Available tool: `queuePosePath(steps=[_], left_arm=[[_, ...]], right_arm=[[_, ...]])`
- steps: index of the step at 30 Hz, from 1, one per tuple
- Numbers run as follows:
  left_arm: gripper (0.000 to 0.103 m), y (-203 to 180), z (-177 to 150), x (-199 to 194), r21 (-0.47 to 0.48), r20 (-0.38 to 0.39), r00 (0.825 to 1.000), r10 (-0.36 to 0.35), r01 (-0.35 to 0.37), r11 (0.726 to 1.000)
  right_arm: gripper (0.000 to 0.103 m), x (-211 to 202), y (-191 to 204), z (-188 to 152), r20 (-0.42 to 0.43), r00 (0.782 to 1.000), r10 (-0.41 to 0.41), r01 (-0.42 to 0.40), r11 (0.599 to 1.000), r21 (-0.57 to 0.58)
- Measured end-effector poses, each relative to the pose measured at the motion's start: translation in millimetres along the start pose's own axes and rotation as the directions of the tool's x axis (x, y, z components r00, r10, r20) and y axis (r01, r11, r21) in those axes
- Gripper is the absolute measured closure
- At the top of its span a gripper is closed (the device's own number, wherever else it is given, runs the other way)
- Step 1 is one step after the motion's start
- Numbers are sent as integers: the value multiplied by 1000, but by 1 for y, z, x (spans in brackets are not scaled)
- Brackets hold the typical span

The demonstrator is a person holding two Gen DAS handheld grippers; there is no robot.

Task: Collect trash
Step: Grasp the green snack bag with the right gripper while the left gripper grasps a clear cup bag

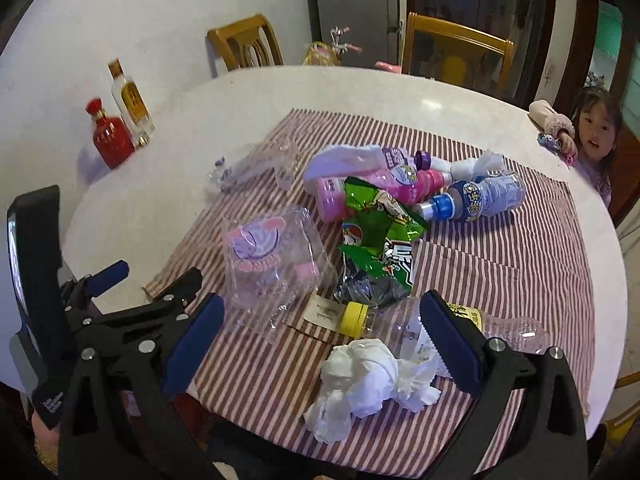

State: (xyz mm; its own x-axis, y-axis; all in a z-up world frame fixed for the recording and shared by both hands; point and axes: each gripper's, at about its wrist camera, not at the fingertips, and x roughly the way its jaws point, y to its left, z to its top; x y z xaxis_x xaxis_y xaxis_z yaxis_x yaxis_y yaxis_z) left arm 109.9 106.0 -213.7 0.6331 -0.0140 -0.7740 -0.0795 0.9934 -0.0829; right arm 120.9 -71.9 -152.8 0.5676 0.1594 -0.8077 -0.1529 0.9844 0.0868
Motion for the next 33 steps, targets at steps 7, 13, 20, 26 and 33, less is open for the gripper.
queuePosePath(steps=[7, 13, 20, 26, 33], left_arm=[[6, -11, 7, -17, 53, 63, 995, -83, 79, 995], [6, -10, -3, 5, 5, -39, 978, -206, 207, 978], [6, -25, 1, 31, -18, -113, 971, -212, 211, 977], [6, -34, 12, 54, -42, -174, 971, -167, 162, 986], [6, -36, 15, 81, -106, -238, 948, -211, 191, 976]], right_arm=[[5, -18, -54, 6, 98, 992, 84, -97, 986, 135], [14, -13, -105, 14, 66, 997, 28, -40, 983, 182], [30, 47, -96, 40, -117, 971, 208, -184, 964, 191], [30, 123, -79, 62, -304, 940, 157, -95, 973, 210], [83, 163, -82, 54, -391, 892, 227, -122, 954, 274]])
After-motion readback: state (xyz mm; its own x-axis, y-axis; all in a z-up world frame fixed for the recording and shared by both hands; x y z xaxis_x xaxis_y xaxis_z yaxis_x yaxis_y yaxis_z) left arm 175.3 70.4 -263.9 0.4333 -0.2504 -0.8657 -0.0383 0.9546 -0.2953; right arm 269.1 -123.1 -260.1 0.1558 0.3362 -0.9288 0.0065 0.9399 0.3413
